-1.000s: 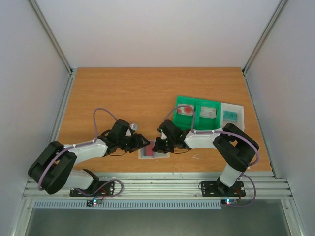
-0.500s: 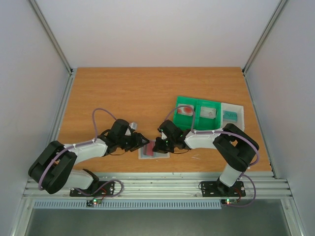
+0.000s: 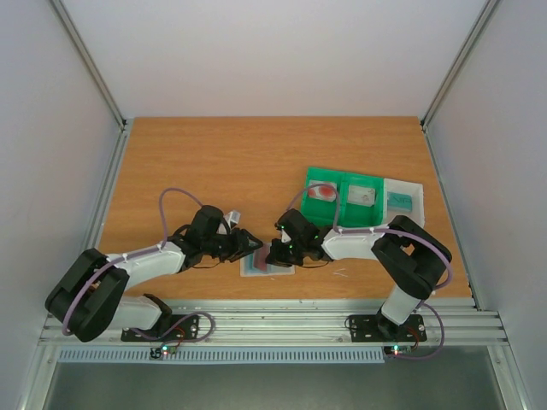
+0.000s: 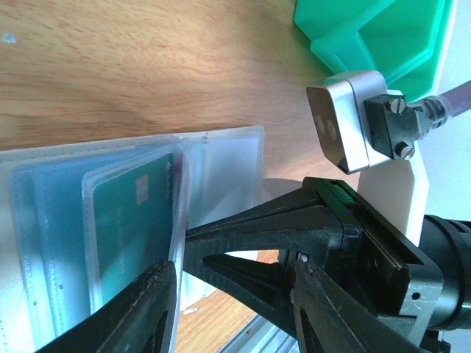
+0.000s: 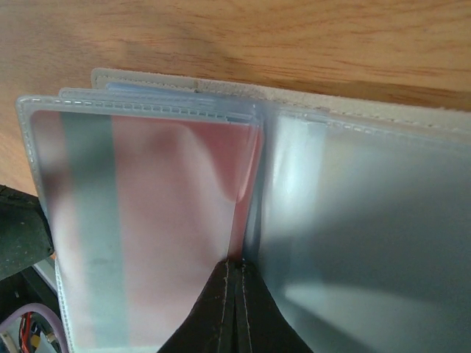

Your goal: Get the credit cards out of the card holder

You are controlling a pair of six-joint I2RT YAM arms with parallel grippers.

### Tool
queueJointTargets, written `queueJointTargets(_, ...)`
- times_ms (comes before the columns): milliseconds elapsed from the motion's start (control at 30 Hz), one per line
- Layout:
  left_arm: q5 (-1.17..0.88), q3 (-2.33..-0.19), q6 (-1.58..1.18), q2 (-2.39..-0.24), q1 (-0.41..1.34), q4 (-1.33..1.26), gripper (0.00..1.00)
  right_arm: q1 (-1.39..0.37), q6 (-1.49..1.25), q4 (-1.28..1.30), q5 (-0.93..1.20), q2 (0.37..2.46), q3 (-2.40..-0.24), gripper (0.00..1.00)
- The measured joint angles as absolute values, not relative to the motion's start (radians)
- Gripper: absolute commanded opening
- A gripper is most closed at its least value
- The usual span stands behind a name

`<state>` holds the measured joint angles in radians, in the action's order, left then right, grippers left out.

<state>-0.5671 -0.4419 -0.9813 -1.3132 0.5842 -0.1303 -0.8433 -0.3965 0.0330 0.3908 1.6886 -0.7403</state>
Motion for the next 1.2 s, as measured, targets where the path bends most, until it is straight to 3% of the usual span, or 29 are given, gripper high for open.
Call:
queueJointTargets(667,-0.628,-0.442,-1.032,-1.356,0.591,-0.23,0.44,-0.846,-0.408,-0.029,0.374,1.663,-0.689,0.02)
queueJointTargets(1200,-0.655,-0.442,-1.069,-1.424,0.604,-0.286,0.44,-0.846,-0.411,-0.044,0.34,1.575,-0.625,0.11)
